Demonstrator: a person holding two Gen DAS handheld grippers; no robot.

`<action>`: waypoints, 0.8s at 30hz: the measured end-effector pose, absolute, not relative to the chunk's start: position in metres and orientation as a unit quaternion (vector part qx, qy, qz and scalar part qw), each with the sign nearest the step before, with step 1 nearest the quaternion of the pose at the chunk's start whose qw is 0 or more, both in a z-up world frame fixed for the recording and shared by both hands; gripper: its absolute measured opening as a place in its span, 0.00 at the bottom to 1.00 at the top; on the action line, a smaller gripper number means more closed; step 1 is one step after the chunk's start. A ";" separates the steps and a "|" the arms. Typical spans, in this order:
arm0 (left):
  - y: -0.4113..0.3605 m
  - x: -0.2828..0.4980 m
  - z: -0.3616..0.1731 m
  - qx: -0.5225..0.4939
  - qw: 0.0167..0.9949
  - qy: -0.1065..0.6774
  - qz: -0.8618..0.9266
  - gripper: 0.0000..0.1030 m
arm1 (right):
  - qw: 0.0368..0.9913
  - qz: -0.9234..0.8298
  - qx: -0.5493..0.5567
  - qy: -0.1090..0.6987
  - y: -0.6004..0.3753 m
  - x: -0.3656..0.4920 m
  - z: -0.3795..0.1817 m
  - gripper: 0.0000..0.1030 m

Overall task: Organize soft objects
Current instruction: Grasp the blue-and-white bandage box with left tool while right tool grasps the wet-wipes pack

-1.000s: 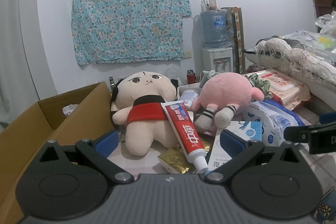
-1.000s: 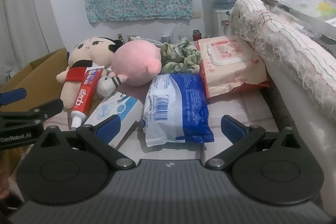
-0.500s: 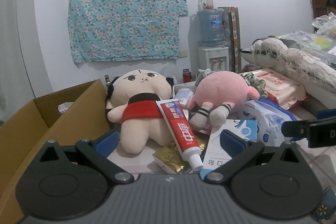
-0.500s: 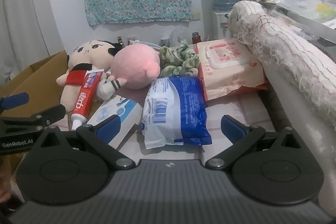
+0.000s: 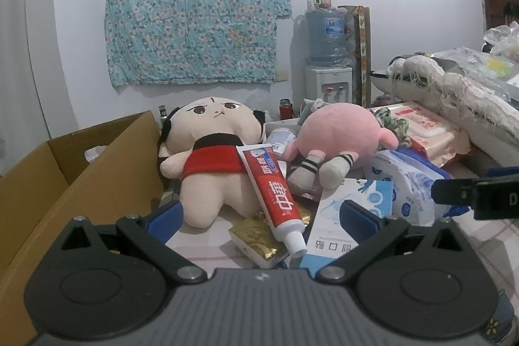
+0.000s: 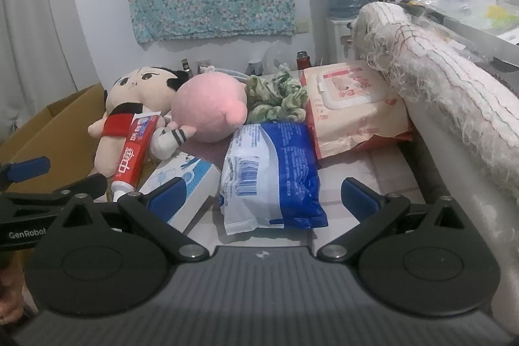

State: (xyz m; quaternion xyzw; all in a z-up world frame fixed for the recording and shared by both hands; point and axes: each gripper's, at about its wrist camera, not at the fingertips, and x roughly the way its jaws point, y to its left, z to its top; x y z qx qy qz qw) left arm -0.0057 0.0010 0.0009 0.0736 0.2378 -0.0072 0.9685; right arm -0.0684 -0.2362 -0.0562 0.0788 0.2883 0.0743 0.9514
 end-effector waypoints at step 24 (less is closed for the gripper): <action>-0.004 -0.017 -0.001 0.086 0.972 0.210 -0.062 1.00 | 0.946 0.074 0.123 0.290 -0.252 -0.068 -0.055 0.99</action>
